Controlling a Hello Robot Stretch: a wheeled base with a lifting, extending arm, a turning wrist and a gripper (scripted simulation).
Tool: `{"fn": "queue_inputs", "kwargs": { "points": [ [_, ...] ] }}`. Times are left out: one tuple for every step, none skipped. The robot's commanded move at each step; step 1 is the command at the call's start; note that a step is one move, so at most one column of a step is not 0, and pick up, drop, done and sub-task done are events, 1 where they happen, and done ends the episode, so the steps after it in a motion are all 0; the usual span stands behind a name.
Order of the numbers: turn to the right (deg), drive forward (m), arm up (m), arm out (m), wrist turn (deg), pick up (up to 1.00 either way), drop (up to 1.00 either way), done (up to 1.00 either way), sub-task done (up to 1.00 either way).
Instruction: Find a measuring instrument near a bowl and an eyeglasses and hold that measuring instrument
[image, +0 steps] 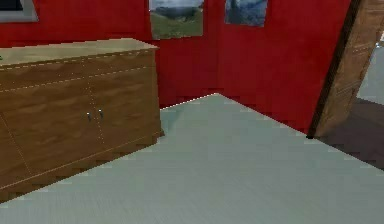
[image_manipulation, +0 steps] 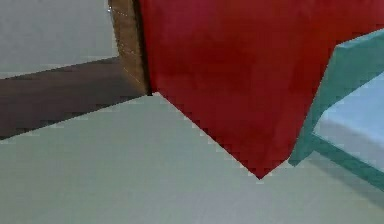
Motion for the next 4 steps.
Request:
{"fn": "queue_inputs", "kwargs": {
  "points": [
    [-30.0,0.0,0.0,0.0,0.0,0.0,0.0,0.0,0.0],
    [0.0,0.15,0.0,0.0,0.0,0.0,0.0,0.0,0.0],
    [-45.0,0.0,0.0,0.0,0.0,0.0,0.0,0.0,0.0],
    [24.0,0.0,0.0,0.0,0.0,0.0,0.0,0.0,0.0]
  ]
}}
